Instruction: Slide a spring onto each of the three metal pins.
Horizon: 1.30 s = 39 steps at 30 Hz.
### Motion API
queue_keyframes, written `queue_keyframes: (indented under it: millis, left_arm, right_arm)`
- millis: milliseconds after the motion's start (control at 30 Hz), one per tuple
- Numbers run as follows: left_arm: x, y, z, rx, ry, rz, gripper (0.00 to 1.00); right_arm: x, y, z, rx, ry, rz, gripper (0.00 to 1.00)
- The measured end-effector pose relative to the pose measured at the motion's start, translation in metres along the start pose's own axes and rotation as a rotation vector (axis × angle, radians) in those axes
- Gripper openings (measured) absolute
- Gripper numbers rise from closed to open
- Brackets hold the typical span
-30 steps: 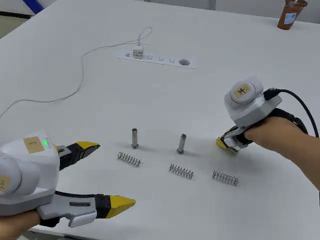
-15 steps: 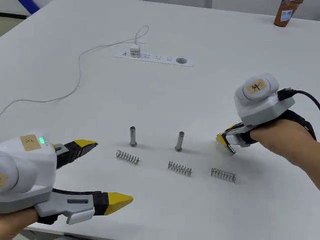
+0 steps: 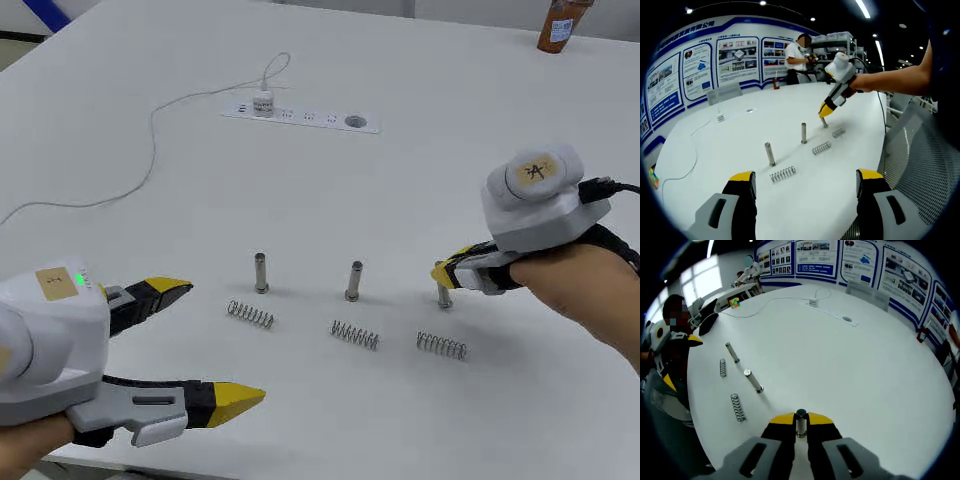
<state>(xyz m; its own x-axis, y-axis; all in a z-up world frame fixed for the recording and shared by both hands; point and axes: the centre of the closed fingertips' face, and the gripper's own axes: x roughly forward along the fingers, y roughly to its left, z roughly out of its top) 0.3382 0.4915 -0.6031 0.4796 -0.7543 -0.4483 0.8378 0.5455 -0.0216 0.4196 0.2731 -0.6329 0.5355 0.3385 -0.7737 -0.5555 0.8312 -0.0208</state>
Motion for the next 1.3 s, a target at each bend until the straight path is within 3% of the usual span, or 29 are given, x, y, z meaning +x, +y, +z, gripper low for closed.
queue_keyframes:
  millis: [367,1300]
  left_arm:
    - [-0.001,-0.002,0.0,0.001,-0.001,0.002,0.84]
    - [0.001,-0.002,0.003,0.001,-0.009,-0.001,0.85]
  right_arm:
    - [-0.011,0.002,-0.013,0.05,-0.046,0.007,0.09]
    - [-0.01,0.0,-0.014,-0.023,-0.058,-0.005,0.13]
